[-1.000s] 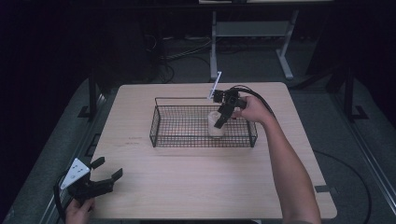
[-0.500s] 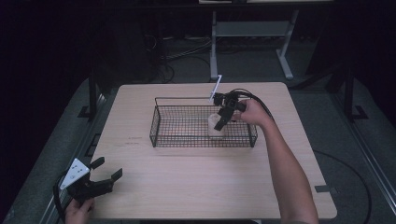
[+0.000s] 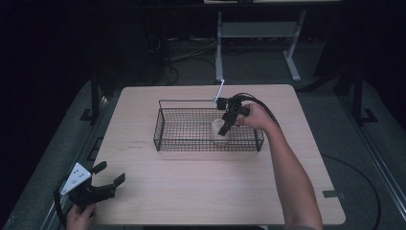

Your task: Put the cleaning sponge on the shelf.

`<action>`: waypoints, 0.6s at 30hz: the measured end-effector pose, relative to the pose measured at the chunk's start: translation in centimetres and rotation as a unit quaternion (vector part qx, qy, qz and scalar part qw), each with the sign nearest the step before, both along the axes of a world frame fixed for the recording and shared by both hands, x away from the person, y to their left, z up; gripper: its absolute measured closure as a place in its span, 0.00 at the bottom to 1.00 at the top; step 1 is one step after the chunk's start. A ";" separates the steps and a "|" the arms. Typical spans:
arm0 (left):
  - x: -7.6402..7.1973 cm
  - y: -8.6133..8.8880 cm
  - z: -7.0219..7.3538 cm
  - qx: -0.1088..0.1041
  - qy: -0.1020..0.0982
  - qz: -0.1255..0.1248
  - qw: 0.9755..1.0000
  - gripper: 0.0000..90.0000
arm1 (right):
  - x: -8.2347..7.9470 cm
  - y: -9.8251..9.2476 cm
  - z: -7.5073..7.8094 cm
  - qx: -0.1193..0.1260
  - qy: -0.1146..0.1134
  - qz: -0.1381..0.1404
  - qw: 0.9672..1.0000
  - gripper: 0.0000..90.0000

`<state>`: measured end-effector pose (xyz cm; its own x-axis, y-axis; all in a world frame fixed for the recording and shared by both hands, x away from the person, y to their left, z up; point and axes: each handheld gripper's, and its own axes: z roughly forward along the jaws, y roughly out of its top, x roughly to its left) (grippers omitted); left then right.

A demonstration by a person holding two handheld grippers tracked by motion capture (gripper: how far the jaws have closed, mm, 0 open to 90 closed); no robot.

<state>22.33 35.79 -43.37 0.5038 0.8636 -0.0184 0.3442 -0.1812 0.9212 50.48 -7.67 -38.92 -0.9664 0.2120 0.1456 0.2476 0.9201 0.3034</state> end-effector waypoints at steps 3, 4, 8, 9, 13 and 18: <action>0.0 0.0 0.0 -0.001 0.000 0.001 1.000 0.15 | 0.0 0.0 0.0 0.000 0.000 0.001 1.000 0.30; 0.0 0.0 0.0 -0.001 0.000 0.001 1.000 0.16 | 0.0 0.0 0.0 0.001 0.000 0.001 1.000 0.30; 0.0 0.0 0.0 0.001 0.001 -0.001 1.000 0.16 | 0.0 -0.1 -0.1 0.002 -0.001 0.001 1.000 0.30; 0.0 0.0 0.0 0.001 0.001 0.000 1.000 0.16 | 0.0 -0.1 -0.1 0.002 -0.002 0.001 1.000 0.30; -0.1 0.0 0.0 -0.001 0.001 0.000 1.000 0.15 | 0.0 0.0 -0.1 0.002 -0.003 0.002 1.000 0.30; -0.1 0.0 0.0 -0.001 0.001 0.000 1.000 0.15 | -0.1 0.0 -0.2 -0.004 -0.003 0.001 1.000 0.27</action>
<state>22.26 35.81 -43.36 0.5032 0.8639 -0.0206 0.3454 -0.1793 0.9212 50.40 -7.62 -39.09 -0.9677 0.2114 0.1375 0.2439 0.9232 0.2970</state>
